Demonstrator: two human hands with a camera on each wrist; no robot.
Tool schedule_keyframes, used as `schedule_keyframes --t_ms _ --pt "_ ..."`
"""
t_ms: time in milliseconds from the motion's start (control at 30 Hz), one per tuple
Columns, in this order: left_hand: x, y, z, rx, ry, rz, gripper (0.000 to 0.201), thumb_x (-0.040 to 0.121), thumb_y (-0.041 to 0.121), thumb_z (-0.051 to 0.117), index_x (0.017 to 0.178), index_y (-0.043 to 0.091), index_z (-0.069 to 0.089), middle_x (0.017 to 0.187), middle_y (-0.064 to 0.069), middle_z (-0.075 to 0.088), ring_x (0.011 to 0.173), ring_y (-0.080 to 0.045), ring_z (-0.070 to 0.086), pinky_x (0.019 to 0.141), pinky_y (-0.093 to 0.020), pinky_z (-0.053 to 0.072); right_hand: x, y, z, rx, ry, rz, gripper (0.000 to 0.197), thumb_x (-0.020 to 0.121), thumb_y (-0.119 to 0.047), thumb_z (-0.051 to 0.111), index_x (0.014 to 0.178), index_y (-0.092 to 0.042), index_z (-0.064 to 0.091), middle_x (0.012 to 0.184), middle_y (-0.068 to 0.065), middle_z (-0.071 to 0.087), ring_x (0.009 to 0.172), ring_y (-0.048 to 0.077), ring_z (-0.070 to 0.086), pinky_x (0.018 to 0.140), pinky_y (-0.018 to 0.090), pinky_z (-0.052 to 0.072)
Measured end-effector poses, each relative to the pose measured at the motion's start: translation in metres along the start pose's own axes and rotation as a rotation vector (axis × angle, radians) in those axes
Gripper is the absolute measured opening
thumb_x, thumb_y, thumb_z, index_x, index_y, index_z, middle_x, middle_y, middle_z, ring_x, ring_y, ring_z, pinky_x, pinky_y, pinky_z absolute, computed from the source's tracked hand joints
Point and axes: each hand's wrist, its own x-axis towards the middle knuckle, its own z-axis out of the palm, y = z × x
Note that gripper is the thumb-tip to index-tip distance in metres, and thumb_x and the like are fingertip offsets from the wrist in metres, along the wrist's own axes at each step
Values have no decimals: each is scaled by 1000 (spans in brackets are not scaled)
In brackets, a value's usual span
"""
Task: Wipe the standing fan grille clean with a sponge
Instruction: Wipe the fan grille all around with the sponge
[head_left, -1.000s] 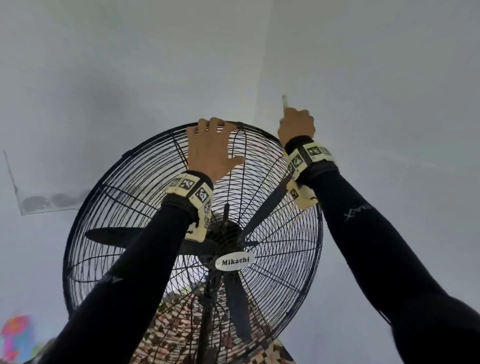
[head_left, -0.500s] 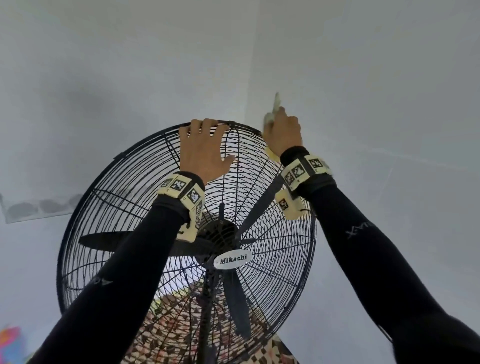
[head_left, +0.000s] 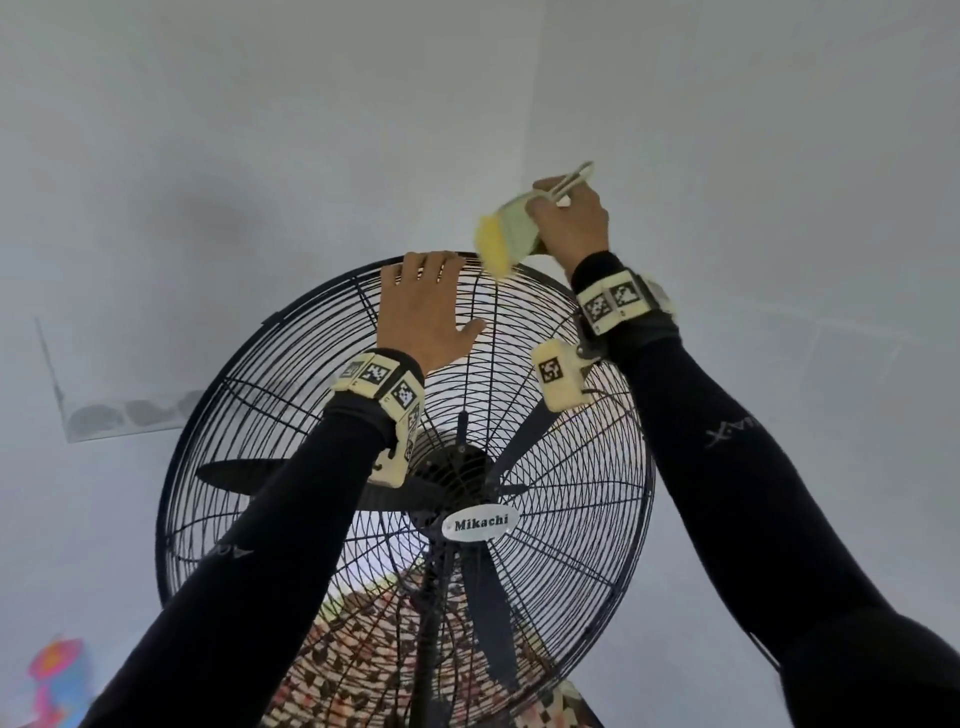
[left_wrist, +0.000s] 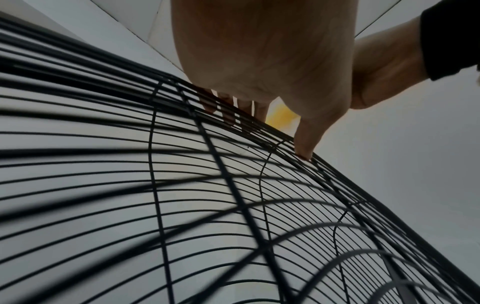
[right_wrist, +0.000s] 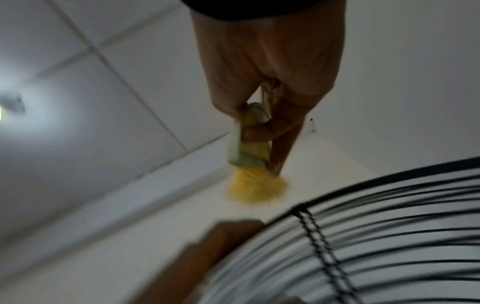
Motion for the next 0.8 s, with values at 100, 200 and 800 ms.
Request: schedule_keyframes --t_ms 100,200,800 --pt "0 0 0 -6 11 1 80 91 63 59 152 16 40 156 -3 44 139 -31 39 110 -50 32 -2 7 3 -132 -46 -100 12 94 -21 60 103 -14 65 89 -9 56 83 6 57 77 13 46" --pt "0 -4 2 -8 25 -4 79 90 63 60 151 16 42 156 -2 45 138 -31 40 108 -49 32 3 -1 -4 -85 -46 -61 10 81 -22 66 74 -16 62 79 -4 61 85 20 66 82 38 59" --pt "-35 -29 -1 -43 -13 -180 110 75 77 72 161 25 28 164 -3 30 151 -33 24 121 -61 18 -59 77 -1 103 -91 -283 25 77 -21 68 101 -21 74 88 -4 74 72 6 67 64 23 53"
